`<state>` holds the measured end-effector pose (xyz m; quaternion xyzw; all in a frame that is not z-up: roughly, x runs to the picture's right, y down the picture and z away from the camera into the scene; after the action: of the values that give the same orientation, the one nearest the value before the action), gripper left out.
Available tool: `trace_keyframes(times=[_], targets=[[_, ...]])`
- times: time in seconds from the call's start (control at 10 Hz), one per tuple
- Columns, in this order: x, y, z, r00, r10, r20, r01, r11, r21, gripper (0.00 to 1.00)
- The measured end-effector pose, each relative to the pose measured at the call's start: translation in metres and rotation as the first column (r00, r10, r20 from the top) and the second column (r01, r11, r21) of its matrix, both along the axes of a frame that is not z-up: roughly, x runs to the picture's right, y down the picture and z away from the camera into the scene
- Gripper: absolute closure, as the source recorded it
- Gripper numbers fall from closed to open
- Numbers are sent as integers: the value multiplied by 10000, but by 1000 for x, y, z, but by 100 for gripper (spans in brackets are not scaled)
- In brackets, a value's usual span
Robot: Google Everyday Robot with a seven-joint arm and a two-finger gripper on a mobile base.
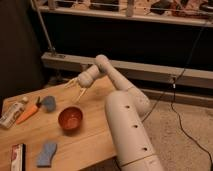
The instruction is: Pick up the ceramic cup
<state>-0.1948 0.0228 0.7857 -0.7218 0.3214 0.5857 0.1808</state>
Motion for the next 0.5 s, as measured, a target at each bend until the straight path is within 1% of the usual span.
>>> trace_keyframes(times=[0.2, 0.3, 0.4, 0.5], targets=[[0, 0, 0, 10000, 2, -3, -2, 10000, 0, 35], [-4, 2, 6, 9999, -61, -89, 62, 9999, 96, 35], [-20, 4, 14, 9997, 7, -261, -1, 9998, 220, 35], [-28, 5, 20, 9991, 122, -402, -111, 9996, 275, 35]])
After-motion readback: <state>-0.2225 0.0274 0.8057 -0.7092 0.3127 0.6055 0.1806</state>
